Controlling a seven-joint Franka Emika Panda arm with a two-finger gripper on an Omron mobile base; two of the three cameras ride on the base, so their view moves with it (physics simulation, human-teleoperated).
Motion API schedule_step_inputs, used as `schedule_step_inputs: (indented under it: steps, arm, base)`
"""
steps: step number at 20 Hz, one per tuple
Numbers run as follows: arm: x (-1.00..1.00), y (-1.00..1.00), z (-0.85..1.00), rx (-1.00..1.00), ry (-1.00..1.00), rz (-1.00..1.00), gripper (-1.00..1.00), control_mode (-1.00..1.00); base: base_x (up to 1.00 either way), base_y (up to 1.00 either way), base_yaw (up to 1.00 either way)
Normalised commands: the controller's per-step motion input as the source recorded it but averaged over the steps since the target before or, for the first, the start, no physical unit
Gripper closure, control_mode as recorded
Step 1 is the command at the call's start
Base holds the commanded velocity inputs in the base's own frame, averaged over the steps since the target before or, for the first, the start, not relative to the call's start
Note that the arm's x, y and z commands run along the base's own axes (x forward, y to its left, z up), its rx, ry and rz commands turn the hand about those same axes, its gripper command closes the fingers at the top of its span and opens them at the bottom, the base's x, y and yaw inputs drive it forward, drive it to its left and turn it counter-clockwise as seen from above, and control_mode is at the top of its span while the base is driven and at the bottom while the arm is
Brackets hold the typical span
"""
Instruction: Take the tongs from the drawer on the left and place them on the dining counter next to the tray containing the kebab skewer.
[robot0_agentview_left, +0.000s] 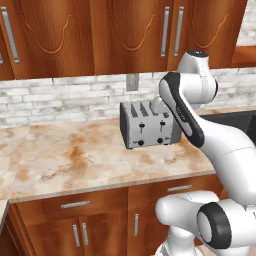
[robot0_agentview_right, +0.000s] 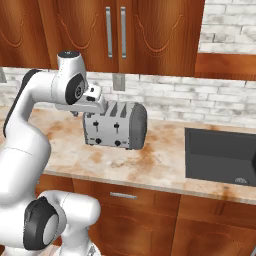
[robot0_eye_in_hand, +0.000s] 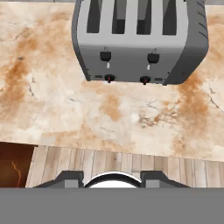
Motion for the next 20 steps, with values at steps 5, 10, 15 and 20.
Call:
schedule_step_inputs:
  steps: [5, 10, 15, 20]
  arm:
    - [0.0, 0.06, -0.07, 0.01, 0.04, 0.0, -1.0, -1.0]
    - [-0.06, 0.06, -0.04, -0.01, 0.0, 0.0, -1.0, -1.0]
    - [-0.16, 0.38, 0.0, -0.09, -0.19, 0.0, -1.0, -1.0]
    - [-0.31, 0.53, -0.04, -0.1, -0.24, 0.05, -1.0, -1.0]
  base:
    - [0.0, 0.0, 0.0]
    - [0.0, 0.0, 0.0]
    - [0.0, 0.0, 0.0]
    - [0.0, 0.0, 0.0]
